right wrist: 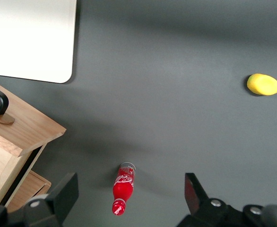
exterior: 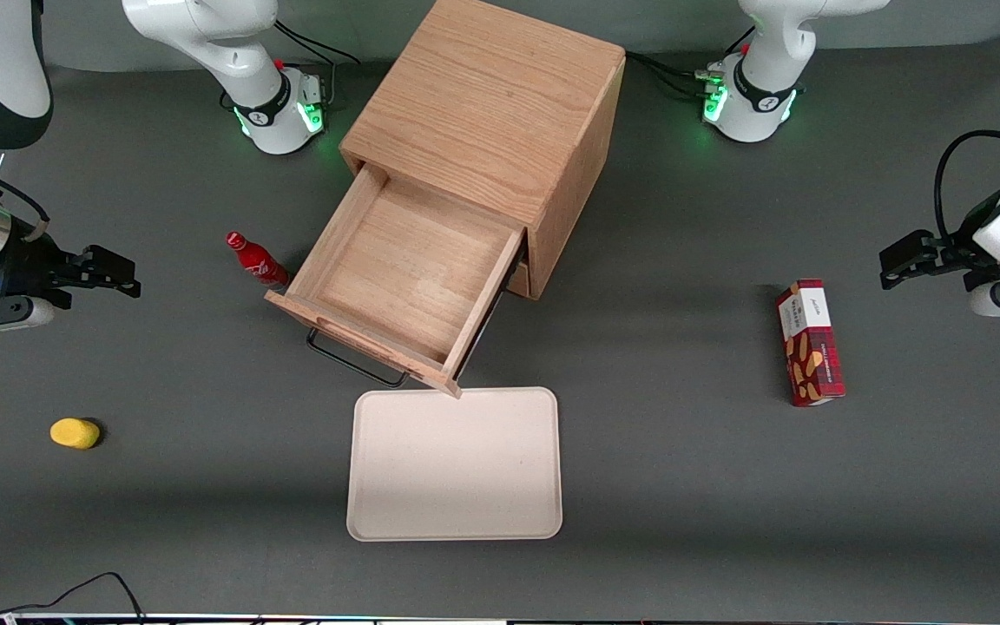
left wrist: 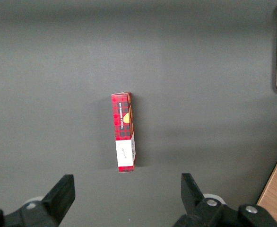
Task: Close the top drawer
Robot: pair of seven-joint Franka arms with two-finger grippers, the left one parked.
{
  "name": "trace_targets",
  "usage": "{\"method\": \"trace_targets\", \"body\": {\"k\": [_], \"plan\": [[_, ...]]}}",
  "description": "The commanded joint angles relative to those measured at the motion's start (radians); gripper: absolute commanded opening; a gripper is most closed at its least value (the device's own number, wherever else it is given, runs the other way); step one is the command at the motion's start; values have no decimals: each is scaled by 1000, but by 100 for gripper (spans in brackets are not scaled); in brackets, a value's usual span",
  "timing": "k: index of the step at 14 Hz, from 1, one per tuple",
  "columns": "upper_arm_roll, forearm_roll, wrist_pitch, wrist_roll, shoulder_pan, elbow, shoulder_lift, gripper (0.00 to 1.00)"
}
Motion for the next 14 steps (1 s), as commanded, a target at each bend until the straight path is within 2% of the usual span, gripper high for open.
{"method": "trace_targets", "body": {"k": [1, 7, 14], "plan": [[9, -11, -6, 21, -10, 17, 9, 100], [15, -10, -5, 8, 4, 36, 12, 100], [124, -5, -6, -19, 62, 92, 32, 100]]}}
